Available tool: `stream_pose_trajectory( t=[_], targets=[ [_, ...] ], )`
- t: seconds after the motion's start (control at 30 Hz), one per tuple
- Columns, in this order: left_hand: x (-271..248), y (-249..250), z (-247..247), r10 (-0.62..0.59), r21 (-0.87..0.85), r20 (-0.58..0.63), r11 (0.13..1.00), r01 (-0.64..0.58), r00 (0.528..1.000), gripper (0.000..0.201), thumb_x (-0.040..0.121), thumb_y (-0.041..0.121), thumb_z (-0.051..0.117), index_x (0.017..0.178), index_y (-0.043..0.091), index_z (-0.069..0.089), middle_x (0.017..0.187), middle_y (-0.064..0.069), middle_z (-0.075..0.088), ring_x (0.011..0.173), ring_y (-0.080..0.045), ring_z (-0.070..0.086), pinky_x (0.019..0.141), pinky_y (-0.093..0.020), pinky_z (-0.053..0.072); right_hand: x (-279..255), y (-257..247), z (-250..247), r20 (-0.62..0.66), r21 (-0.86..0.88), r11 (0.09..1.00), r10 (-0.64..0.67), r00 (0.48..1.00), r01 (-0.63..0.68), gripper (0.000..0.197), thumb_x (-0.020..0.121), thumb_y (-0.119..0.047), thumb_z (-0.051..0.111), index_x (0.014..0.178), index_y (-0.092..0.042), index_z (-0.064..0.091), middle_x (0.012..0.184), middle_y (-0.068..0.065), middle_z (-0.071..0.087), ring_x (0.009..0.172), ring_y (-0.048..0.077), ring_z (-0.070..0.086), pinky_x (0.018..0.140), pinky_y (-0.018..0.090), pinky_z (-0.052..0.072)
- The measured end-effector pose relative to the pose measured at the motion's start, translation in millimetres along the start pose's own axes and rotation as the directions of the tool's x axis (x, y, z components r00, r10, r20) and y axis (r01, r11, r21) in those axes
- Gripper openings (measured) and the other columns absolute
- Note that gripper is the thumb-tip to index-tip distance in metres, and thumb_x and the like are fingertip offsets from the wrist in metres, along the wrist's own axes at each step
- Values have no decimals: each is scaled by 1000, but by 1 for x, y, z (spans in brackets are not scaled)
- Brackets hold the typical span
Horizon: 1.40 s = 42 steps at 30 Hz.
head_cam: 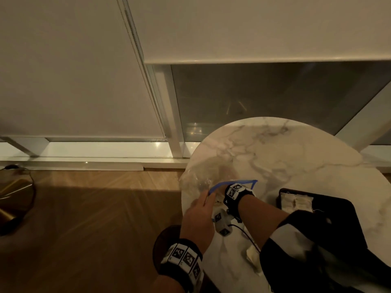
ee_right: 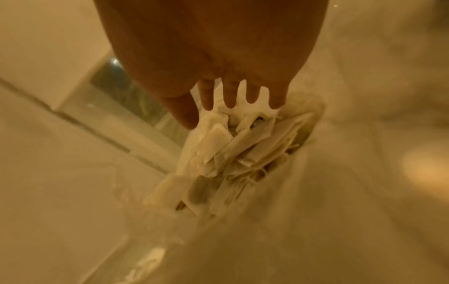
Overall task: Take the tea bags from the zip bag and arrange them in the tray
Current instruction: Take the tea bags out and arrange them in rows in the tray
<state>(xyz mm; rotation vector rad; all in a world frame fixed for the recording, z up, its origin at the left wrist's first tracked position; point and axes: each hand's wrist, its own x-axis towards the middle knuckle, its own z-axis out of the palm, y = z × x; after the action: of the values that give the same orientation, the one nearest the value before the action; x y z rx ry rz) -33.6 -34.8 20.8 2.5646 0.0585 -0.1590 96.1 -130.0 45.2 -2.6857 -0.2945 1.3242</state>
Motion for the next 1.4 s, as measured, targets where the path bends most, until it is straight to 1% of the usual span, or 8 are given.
stream_pose_trajectory(
  t=[0.27, 0.5, 0.63, 0.73, 0.9, 1.03, 1.2, 1.4],
  targets=[
    [2, -16, 15, 17, 54, 0, 998, -17, 1000, 78, 85, 2, 62, 154, 23, 32, 154, -4, 41, 124, -27, 56, 98, -35, 54, 20, -9, 0, 36, -472, 881, 57, 998, -34, 60, 102, -28, 44, 154, -10, 19, 159, 13, 22, 142, 30, 31, 113, 37, 31],
    [2, -21, 14, -18, -8, 28, 1000, 18, 999, 78, 90, 4, 58, 157, 23, 24, 161, -3, 30, 136, -27, 46, 106, -34, 48, 25, -19, 5, 63, -524, 852, 47, 997, -7, 47, 104, -21, 38, 149, -11, 29, 109, 10, 53, 70, 19, 44, 63, 28, 37],
    [3, -23, 17, -23, -8, 41, 1000, 24, 999, 76, 94, 3, 52, 158, 26, 19, 164, 0, 21, 137, -25, 43, 106, -31, 47, 24, -14, 5, 47, -532, 847, 25, 999, 4, 53, 104, -19, 36, 154, -11, 18, 158, 14, 24, 134, 27, 41, 92, 30, 40],
    [6, -23, 20, 3, -12, 28, 1000, -2, 1000, 75, 94, 2, 52, 158, 26, 19, 163, 0, 24, 133, -26, 47, 104, -34, 49, 27, -9, 10, 20, -512, 859, -2, 1000, 13, 52, 103, -17, 40, 152, -11, 24, 157, 14, 27, 136, 28, 39, 107, 33, 38],
    [10, -22, 20, 2, -12, 26, 1000, -2, 1000, 77, 95, 2, 52, 158, 27, 15, 163, 1, 23, 139, -22, 41, 109, -30, 44, 22, -8, 7, 27, -332, 942, -41, 999, 48, 40, 101, -18, 45, 140, -10, 45, 147, 15, 42, 132, 30, 44, 112, 37, 35],
    [11, -17, 16, -12, -15, 20, 1000, 13, 1000, 75, 97, 3, 50, 159, 26, 15, 163, 2, 21, 139, -19, 39, 111, -26, 38, 34, -6, 15, -54, -90, 991, -103, 993, 98, 30, 101, -22, 45, 71, -21, 48, 76, -1, 53, 70, 17, 52, 71, 29, 47],
    [10, -13, 16, -8, -18, 2, 1000, 8, 1000, 75, 96, 9, 57, 158, 24, 18, 164, 3, 20, 140, -19, 39, 111, -25, 36, 16, 4, 28, -230, 124, 990, -30, 973, 59, 15, 97, -17, 48, 92, -13, 62, 89, 5, 60, 81, 23, 61, 70, 31, 47],
    [10, -11, 18, -35, -57, -1, 998, 35, 999, 67, 99, 8, 50, 157, 27, 21, 163, 5, 20, 140, -21, 38, 112, -32, 39, -12, 31, 50, -455, 526, 805, -7, 891, 275, 27, 84, -6, 53, 70, -27, 63, 68, -7, 62, 65, 17, 61, 60, 31, 51]
  ],
)
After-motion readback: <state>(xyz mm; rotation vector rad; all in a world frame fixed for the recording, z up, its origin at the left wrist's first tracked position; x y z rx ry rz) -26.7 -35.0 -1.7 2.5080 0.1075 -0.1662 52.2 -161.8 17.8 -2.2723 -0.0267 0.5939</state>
